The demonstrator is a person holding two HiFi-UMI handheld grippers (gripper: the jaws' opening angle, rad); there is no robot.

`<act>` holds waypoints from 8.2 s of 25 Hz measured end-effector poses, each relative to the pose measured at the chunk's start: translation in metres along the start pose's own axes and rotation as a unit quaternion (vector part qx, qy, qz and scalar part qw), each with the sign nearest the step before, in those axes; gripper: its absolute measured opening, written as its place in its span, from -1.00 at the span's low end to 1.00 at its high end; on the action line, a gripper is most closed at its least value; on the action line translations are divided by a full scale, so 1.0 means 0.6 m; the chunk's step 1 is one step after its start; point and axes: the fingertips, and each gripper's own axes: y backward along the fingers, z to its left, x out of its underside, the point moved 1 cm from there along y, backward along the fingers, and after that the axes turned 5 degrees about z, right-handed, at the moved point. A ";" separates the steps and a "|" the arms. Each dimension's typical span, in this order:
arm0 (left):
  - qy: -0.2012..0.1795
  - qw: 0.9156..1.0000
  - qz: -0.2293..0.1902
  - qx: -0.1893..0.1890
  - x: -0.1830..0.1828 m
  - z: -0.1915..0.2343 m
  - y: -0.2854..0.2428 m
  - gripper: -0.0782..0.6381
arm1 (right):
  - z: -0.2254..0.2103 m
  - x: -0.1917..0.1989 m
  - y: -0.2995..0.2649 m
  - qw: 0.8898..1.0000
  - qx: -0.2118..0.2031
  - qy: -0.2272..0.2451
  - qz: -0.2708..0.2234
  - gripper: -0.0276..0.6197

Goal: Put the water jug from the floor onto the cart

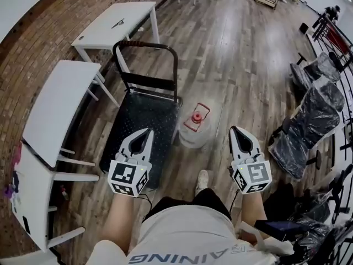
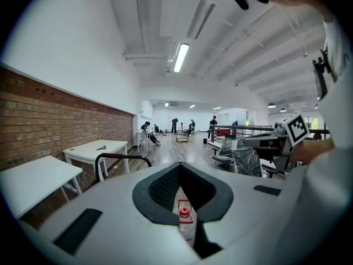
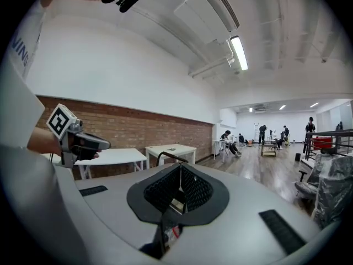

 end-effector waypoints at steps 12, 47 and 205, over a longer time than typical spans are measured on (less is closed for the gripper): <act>0.015 0.998 0.015 -0.064 -0.044 -0.019 -0.157 -0.78 | -0.177 0.027 -0.144 0.998 -0.064 -0.014 0.024 -0.89; 0.069 0.985 0.146 -0.055 0.309 0.164 -0.332 -0.78 | -0.085 0.519 -0.545 0.962 -0.141 0.013 0.235 0.00; 0.063 0.944 -0.101 -0.308 0.013 0.146 0.329 -0.78 | 0.336 -0.151 -0.148 0.956 -0.245 0.135 -0.088 -0.90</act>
